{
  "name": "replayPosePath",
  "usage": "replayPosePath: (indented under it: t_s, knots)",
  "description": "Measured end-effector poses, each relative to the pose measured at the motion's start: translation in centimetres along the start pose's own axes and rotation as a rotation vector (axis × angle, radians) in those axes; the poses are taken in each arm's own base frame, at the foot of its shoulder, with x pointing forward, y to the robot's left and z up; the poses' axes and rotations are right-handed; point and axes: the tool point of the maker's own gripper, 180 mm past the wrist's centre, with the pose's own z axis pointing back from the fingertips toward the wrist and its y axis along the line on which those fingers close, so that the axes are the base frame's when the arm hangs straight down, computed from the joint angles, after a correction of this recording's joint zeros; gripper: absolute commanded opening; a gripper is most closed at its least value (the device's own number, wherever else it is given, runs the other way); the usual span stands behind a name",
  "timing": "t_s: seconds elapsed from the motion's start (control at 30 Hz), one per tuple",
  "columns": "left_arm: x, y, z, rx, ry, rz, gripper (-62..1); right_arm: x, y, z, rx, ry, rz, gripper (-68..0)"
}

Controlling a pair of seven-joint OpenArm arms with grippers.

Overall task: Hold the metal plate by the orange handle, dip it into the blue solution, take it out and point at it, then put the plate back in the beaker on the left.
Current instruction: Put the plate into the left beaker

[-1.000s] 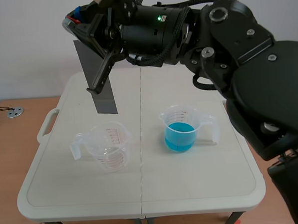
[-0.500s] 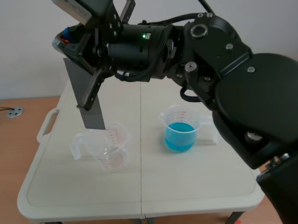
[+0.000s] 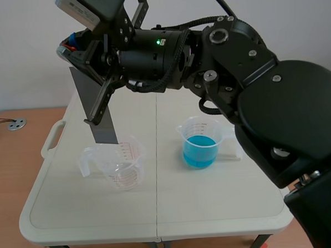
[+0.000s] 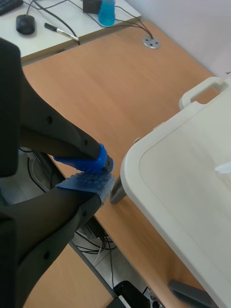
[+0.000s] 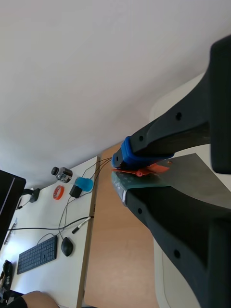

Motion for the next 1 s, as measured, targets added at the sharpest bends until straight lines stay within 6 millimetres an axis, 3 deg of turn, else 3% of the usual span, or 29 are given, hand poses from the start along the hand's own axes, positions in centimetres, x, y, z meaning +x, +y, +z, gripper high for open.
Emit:
replayPosePath:
  t_s: [0.2, 0.57, 0.83, 1.0]
  knots:
    - [0.0, 0.0, 0.0, 0.0, 0.0, 0.0, -58.1, -0.6, 0.1, 0.0, 0.002, 0.012, -0.01, -66.2]
    - [-0.4, 0.0, 0.0, 0.0, 0.02, 0.0, -58.1, -4.5, 1.1, 0.3, 0.018, 0.073, -0.1, -66.2]
    - [-0.4, 0.0, 0.0, 0.0, 0.02, 0.0, -58.1, -5.9, 1.7, 0.5, 0.022, 0.067, -0.152, -66.2]
    - [-0.4, 0.0, 0.0, 0.0, 0.02, 0.0, -58.1, -7.9, 2.5, 0.6, 0.028, 0.107, -0.2, -66.2]
